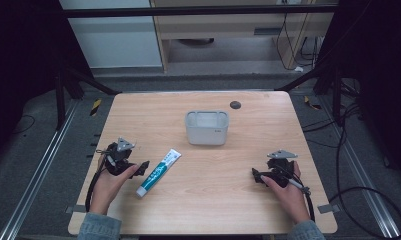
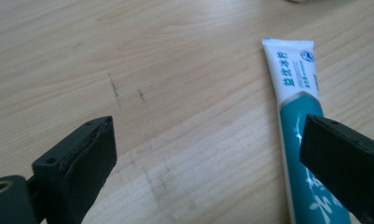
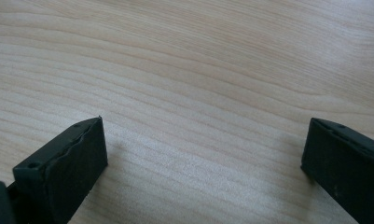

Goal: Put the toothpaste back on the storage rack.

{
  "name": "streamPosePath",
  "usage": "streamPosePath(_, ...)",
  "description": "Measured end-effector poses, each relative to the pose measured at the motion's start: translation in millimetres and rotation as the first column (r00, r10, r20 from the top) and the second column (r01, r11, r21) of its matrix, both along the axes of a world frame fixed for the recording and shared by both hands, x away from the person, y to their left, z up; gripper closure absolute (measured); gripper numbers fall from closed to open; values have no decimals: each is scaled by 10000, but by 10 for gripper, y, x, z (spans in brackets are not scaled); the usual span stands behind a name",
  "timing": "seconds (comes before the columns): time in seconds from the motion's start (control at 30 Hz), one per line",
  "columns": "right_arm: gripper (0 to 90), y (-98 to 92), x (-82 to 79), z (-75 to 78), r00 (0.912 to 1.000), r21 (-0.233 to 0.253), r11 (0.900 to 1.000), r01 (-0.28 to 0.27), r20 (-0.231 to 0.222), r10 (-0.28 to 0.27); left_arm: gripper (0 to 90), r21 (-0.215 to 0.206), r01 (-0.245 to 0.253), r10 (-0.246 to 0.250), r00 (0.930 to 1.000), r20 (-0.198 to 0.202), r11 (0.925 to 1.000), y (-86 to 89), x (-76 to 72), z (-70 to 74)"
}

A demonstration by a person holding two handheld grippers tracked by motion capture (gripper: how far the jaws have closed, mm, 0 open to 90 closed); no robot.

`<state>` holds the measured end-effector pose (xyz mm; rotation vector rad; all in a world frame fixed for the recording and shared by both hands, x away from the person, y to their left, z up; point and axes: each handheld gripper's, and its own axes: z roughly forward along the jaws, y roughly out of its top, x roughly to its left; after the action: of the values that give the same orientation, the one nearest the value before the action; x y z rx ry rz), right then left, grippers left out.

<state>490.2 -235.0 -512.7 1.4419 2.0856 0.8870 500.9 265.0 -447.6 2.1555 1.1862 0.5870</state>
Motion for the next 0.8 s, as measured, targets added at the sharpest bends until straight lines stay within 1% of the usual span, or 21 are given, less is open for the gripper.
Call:
streamPosePath(0.03,4,0,0,0,10000,0,10000,0,0,0,36,51,31,-31,10000,-86,10000,-13,-8,-3)
streamPosePath(0.07,4,1,4,2,10000,35,10000,-5,-27,5,37,169,70,-65,9996,-279,9998,-42,-25,-6)
streamPosePath(0.13,4,1,4,2,10000,39,10000,-12,-29,13,37,293,210,-201,9993,-305,9993,-87,-73,4)
streamPosePath(0.17,4,1,4,2,10000,38,10000,-9,-32,9,46,272,309,-299,9989,-355,9992,-115,-105,12)
streamPosePath(0.27,4,0,5,2,10000,29,10000,-13,-15,13,46,110,389,-384,9983,-428,9992,-169,-158,18)
streamPosePath(0.33,4,1,6,3,10000,37,10000,-16,-23,17,44,186,539,-529,9973,-504,9984,-222,-180,13)
streamPosePath(0.5,4,0,7,2,10000,33,10000,-32,-20,32,40,412,813,-793,9957,-480,9958,-342,-206,66)
streamPosePath(0.63,4,1,3,2,10000,32,10000,-23,-24,23,44,342,1109,-1088,9924,-569,9932,-416,-184,85)
streamPosePath(0.77,4,5,-10,0,10000,33,10000,51,5,-51,77,398,1344,-1314,9889,-696,9901,-483,-177,70)
streamPosePath(0.8,4,6,-12,2,10000,72,10000,45,-18,-45,114,403,1487,-1453,9864,-770,9881,-507,-182,66)
